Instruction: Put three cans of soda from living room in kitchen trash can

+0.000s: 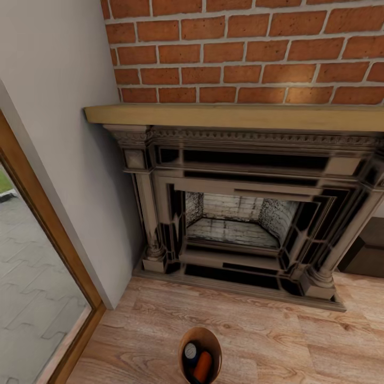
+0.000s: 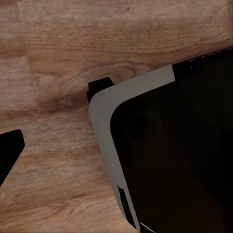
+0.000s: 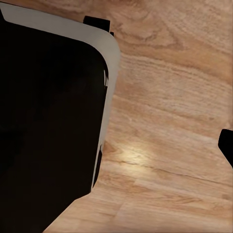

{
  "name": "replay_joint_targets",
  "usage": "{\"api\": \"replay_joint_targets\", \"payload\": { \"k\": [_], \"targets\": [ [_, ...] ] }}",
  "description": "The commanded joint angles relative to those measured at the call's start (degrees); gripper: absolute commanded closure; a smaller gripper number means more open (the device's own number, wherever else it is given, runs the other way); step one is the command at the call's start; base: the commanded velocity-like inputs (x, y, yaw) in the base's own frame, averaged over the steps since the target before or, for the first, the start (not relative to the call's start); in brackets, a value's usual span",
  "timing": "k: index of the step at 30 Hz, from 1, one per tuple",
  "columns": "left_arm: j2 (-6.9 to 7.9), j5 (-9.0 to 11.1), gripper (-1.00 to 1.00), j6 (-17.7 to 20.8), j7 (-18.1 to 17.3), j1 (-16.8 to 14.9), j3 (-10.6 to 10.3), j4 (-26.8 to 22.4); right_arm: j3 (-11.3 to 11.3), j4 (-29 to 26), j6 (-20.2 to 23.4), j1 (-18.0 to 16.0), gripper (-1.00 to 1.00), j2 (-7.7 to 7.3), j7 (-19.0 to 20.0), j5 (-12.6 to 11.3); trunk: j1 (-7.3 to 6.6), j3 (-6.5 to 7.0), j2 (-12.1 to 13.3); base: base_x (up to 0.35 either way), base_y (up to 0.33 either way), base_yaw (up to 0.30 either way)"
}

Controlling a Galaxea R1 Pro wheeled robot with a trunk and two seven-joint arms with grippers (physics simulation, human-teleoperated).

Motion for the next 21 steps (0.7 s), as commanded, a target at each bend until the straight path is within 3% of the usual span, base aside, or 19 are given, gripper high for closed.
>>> {"api": "replay_joint_targets", "payload": {
  "k": [1, 21],
  "targets": [
    [-0.01, 0.0, -1.00, 0.0, 0.0, 0.0, 0.0, 0.0, 0.0, 0.0, 0.0, 0.0, -1.00, 0.00, 0.0, 0.0, 0.00, 0.00, 0.0, 0.000, 0.000, 0.000],
    [-0.05, 0.0, -1.00, 0.0, 0.0, 0.0, 0.0, 0.0, 0.0, -0.1, 0.0, 0.0, -1.00, 0.07, 0.0, 0.0, 0.00, 0.00, 0.0, 0.000, 0.000, 0.000]
  ]
}}
